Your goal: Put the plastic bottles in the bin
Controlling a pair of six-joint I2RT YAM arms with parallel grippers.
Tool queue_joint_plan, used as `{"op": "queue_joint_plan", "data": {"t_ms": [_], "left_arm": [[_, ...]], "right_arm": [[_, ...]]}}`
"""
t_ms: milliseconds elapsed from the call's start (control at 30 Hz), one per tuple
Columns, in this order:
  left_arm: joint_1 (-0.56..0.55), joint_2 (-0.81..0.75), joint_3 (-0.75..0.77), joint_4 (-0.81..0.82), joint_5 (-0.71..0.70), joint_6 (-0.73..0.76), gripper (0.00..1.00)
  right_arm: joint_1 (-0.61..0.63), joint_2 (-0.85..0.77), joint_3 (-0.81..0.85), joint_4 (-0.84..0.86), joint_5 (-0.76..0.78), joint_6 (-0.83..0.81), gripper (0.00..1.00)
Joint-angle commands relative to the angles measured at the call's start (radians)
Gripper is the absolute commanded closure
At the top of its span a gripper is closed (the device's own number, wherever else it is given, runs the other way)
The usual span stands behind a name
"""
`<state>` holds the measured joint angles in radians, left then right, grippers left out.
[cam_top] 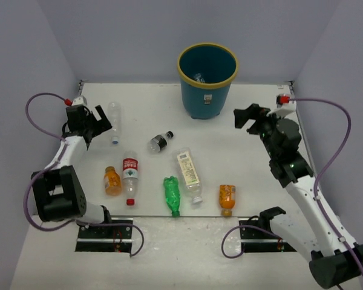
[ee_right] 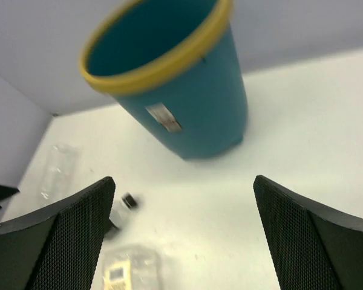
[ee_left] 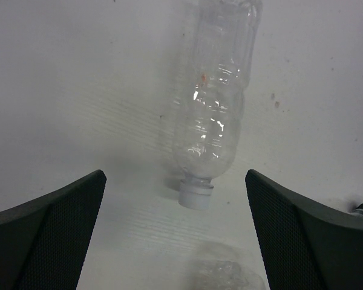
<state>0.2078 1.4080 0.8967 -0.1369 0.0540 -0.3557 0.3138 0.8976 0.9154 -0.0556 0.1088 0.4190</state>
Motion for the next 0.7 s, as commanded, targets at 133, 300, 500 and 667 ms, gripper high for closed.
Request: {"op": "queue_joint_plan", "data": {"t_ms": [133, 300, 500, 667], "left_arm": [[0.002, 0.285, 0.202, 0.058, 0.171, 0.069, 0.00], [-0.013, 0.406, 0.301, 0.026, 0.163, 0.078, 0.01], [-0.122, 0.528, 0.415, -0.096, -0.021, 0.178, 0.06], [-0.171, 0.587, 0.490, -0.168, -0.150, 0.163, 0.39]], "right_arm": [[-0.001, -0.228, -0.236, -0.174, 0.148, 0.115, 0.01], [-0.001, -0.298, -0.272, -0.203, 0.147, 0.116, 0.01], [-0.001, -0.341, -0.270, -0.236, 0.138, 0.132, 0.01], [-0.001, -0.348, -0.244, -0.254, 0.106, 0.136, 0.01]]}}
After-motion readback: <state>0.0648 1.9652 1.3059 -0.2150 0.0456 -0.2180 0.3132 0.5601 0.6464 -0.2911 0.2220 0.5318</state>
